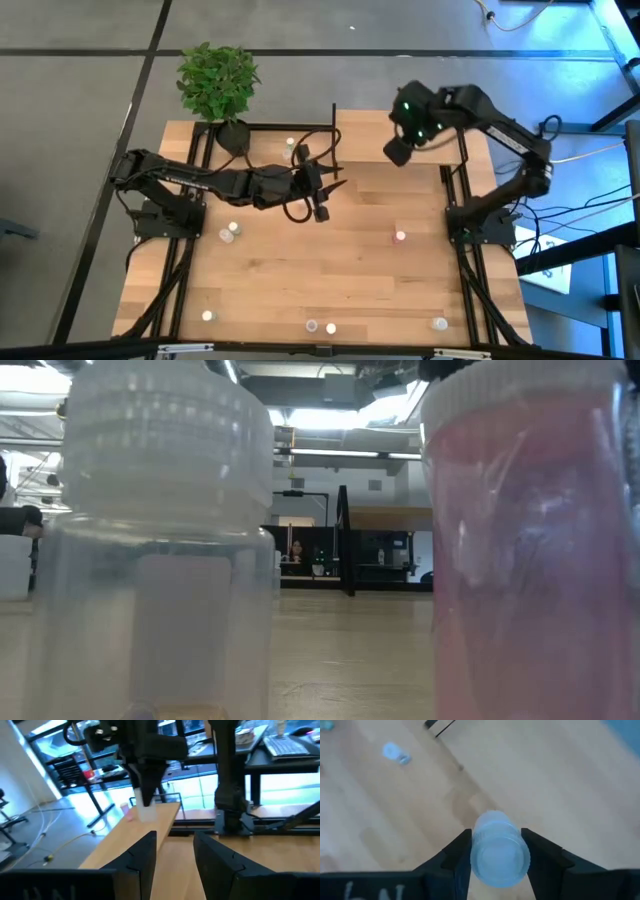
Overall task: Pick and place medicine bottles onto shelf by color
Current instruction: Put the top right white pill bottle on the shelf
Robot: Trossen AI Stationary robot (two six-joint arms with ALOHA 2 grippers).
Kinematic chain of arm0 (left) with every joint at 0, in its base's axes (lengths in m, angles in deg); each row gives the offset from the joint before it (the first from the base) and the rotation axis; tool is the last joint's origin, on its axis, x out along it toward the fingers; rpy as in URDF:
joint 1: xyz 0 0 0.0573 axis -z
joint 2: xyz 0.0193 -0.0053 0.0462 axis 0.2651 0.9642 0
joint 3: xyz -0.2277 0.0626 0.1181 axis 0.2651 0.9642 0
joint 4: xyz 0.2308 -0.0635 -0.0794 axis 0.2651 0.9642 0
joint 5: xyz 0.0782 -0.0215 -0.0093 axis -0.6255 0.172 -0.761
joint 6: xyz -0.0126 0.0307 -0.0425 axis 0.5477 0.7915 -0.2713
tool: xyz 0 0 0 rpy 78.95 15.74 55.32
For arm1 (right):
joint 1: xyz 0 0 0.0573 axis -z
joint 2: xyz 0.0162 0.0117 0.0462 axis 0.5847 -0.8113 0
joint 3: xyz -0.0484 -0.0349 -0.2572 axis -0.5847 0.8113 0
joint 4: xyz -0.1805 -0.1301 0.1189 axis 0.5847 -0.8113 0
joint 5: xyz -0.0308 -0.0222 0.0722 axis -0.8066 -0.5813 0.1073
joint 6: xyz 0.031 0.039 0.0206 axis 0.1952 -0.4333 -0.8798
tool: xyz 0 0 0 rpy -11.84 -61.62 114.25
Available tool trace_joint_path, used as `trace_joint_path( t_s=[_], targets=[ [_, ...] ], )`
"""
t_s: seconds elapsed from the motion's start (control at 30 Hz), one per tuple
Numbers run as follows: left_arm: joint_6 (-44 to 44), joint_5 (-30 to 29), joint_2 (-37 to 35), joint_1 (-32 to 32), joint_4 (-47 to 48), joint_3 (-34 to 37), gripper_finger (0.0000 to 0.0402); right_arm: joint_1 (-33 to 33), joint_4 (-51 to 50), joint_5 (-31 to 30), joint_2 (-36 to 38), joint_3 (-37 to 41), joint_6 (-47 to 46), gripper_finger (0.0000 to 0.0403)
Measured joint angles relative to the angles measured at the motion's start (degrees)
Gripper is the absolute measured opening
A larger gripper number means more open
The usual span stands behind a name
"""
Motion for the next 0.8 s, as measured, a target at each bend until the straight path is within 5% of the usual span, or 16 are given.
trace_joint_path(
  t_s=[0.37,0.8],
  targets=[
    [-0.44,-3.54,0.00,-0.50,0.83,0.00,0.0124,15.94,-0.48,1.51,-8.83,-3.88,5.98,0.0154],
    [-4.71,-8.34,0.00,-3.63,0.95,0.00,0.0124,22.75,1.78,1.17,-15.31,-3.88,7.40,0.0154]
  ],
)
